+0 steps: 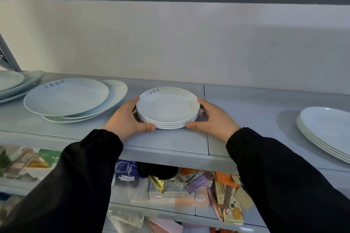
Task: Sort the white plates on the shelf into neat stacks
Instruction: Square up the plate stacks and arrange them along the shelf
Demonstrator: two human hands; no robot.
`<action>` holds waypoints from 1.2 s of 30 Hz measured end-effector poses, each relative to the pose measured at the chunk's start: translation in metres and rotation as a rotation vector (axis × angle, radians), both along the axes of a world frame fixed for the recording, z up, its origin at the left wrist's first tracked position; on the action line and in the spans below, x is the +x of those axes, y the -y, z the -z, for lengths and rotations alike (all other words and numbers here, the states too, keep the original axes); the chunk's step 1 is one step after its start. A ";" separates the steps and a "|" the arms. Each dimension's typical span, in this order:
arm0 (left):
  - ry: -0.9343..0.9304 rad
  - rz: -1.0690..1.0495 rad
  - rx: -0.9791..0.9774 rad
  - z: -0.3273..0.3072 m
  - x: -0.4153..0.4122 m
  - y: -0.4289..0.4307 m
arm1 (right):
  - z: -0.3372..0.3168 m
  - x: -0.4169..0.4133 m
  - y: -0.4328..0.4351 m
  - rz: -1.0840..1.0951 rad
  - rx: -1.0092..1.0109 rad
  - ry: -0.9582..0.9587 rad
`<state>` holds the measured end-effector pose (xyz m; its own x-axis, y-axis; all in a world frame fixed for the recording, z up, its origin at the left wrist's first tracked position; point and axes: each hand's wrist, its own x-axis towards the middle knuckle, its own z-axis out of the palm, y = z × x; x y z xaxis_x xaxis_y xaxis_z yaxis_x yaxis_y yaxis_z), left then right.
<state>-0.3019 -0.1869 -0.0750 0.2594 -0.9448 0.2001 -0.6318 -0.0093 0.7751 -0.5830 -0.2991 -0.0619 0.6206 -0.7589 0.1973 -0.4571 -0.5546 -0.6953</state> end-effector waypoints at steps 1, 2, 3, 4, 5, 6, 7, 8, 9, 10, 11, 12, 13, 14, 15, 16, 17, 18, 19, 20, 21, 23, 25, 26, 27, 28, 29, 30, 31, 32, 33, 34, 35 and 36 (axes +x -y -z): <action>-0.031 0.015 -0.022 0.001 -0.001 -0.001 | 0.001 0.000 0.000 0.002 -0.004 0.002; -0.055 0.026 -0.030 -0.001 -0.003 -0.002 | 0.002 0.000 0.001 0.004 -0.008 -0.001; -0.074 0.031 -0.033 -0.003 -0.005 -0.003 | 0.001 0.000 0.001 0.004 -0.007 -0.006; -0.094 0.035 -0.035 -0.004 -0.006 -0.003 | 0.001 0.001 0.000 0.006 -0.002 -0.024; -0.121 0.046 -0.035 -0.003 -0.006 -0.002 | 0.001 0.001 0.001 0.013 0.003 -0.046; -0.143 0.054 -0.036 -0.002 -0.005 -0.001 | 0.002 0.002 0.001 0.024 0.000 -0.061; -0.159 0.058 -0.041 -0.001 -0.004 -0.001 | 0.002 0.002 0.002 0.036 -0.001 -0.076; -0.171 0.056 -0.041 -0.001 -0.003 -0.002 | 0.001 0.002 0.001 0.043 -0.006 -0.087; -0.173 0.054 -0.034 -0.001 -0.003 -0.002 | 0.001 0.001 0.000 0.051 -0.003 -0.094; -0.171 0.052 -0.028 -0.002 -0.004 -0.003 | 0.001 0.001 -0.001 0.054 -0.001 -0.094; -0.165 0.050 -0.020 -0.003 -0.003 -0.003 | 0.000 0.000 -0.002 0.054 0.001 -0.085; -0.166 0.051 -0.010 -0.004 -0.004 -0.003 | -0.001 -0.001 -0.003 0.055 -0.001 -0.071; -0.171 0.050 -0.003 -0.004 -0.004 -0.003 | -0.003 -0.002 -0.005 0.052 0.003 -0.053; -0.172 0.049 0.007 -0.004 -0.005 -0.003 | -0.003 -0.003 -0.006 0.051 0.009 -0.035; -0.171 0.049 0.012 -0.004 -0.006 -0.002 | -0.004 -0.005 -0.007 0.050 0.014 -0.025; -0.170 0.049 0.018 -0.005 -0.008 -0.003 | -0.004 -0.007 -0.008 0.057 0.016 -0.029; -0.167 0.050 0.023 -0.006 -0.012 -0.003 | -0.004 -0.010 -0.009 0.064 0.025 -0.031; -0.159 0.046 0.030 -0.006 -0.014 -0.003 | -0.005 -0.013 -0.010 0.072 0.039 -0.031; -0.151 0.043 0.037 -0.006 -0.017 -0.002 | -0.006 -0.018 -0.012 0.077 0.051 -0.028; -0.140 0.046 0.046 -0.005 -0.021 -0.001 | -0.006 -0.023 -0.013 0.085 0.061 -0.026; -0.121 0.054 0.054 -0.004 -0.024 0.001 | -0.007 -0.029 -0.015 0.096 0.071 -0.021; -0.074 0.066 0.068 -0.002 -0.034 0.005 | -0.007 -0.043 -0.018 0.122 0.095 -0.008; -0.053 0.057 0.060 -0.003 -0.049 0.007 | -0.007 -0.059 -0.021 0.135 0.102 0.001; -0.043 0.052 0.058 -0.005 -0.057 0.008 | -0.007 -0.067 -0.023 0.149 0.098 0.000; -0.022 0.056 0.058 -0.007 -0.067 0.010 | -0.009 -0.075 -0.026 0.160 0.094 0.003; 0.008 0.069 0.058 -0.008 -0.076 0.012 | -0.009 -0.084 -0.028 0.174 0.092 0.006; 0.035 0.083 0.056 -0.010 -0.086 0.014 | -0.010 -0.093 -0.030 0.186 0.087 0.010; 0.061 0.093 0.052 -0.012 -0.095 0.016 | -0.010 -0.102 -0.033 0.200 0.085 0.010; 0.084 0.098 0.046 -0.014 -0.104 0.019 | -0.009 -0.111 -0.034 0.214 0.082 0.011; 0.101 0.103 0.043 -0.014 -0.113 0.022 | -0.008 -0.120 -0.035 0.226 0.081 0.010; 0.110 0.109 0.048 -0.015 -0.121 0.024 | -0.008 -0.128 -0.037 0.236 0.077 0.002; 0.118 0.115 0.058 -0.014 -0.129 0.027 | -0.007 -0.137 -0.039 0.247 0.069 -0.005; 0.124 0.121 0.064 -0.014 -0.136 0.029 | -0.007 -0.145 -0.040 0.259 0.057 -0.010; 0.129 0.128 0.068 -0.013 -0.143 0.031 | -0.007 -0.153 -0.041 0.266 0.047 -0.015</action>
<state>-0.4451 -0.2177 -0.0616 0.1128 -0.9809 0.1584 -0.7254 0.0276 0.6877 -0.7363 -0.2579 -0.0547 0.4011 -0.9036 0.1506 -0.5930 -0.3814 -0.7092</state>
